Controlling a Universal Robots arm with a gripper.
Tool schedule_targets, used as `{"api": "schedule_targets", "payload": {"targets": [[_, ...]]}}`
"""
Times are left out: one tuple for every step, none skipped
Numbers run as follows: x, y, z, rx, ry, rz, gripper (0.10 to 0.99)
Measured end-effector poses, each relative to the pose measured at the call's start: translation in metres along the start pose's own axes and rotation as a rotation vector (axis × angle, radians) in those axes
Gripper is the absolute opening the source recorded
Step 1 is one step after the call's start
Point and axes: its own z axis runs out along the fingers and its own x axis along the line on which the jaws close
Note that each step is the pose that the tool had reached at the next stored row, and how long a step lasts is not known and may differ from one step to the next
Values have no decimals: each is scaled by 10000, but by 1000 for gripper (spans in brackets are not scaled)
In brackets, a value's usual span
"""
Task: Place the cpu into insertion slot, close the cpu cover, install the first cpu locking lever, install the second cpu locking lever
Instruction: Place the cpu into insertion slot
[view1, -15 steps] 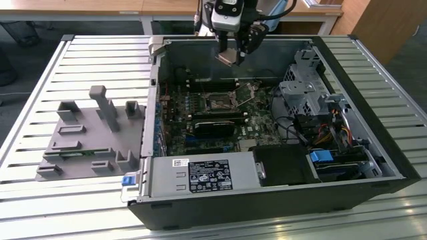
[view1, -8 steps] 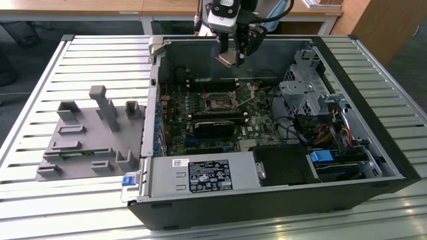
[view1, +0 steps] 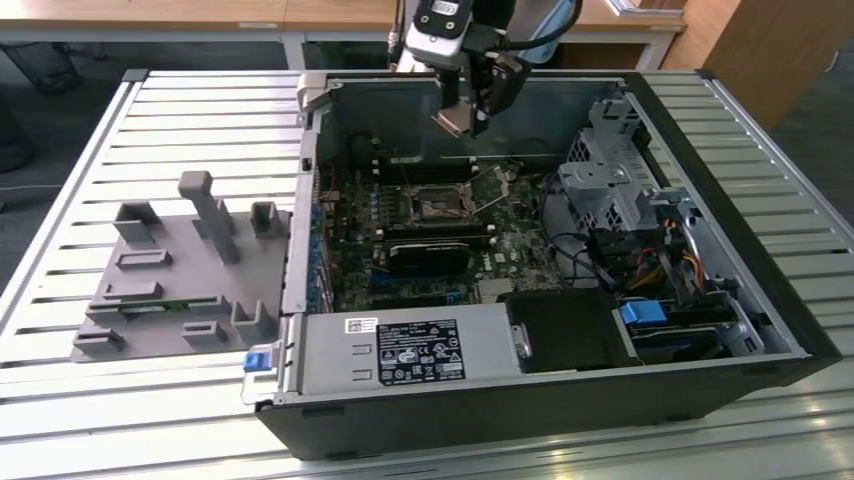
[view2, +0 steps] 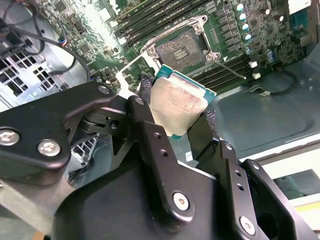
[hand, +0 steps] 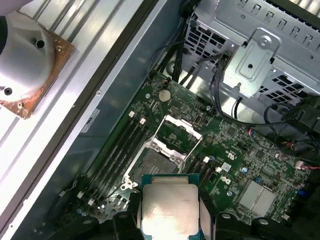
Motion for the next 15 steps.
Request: {"api": "schedule_targets", "payload": {"targets": [[1,0,4,-3,-10,121,541],[1,0,8,-7,-22,263,541],[1,0,11,-10,-37,421,541],[1,-1,15,-13,-52,605,541],[1,-1,19,-17,-68,783,541],[1,-1,23,-19,-85,963,541],[1,-2,28,-23,-101,1142,541],[1,-2,33,-25,-118,1332,541],[1,-2,38,-29,-134,1506,541],[1,-3,42,-31,-149,1673,541],[0,-3,47,-35,-162,1837,541],[0,-4,52,-39,-177,2011,541],[0,-4,56,-42,-194,2190,541],[0,-5,62,-46,-209,2368,541],[0,-5,68,-49,-227,2565,541]]}}
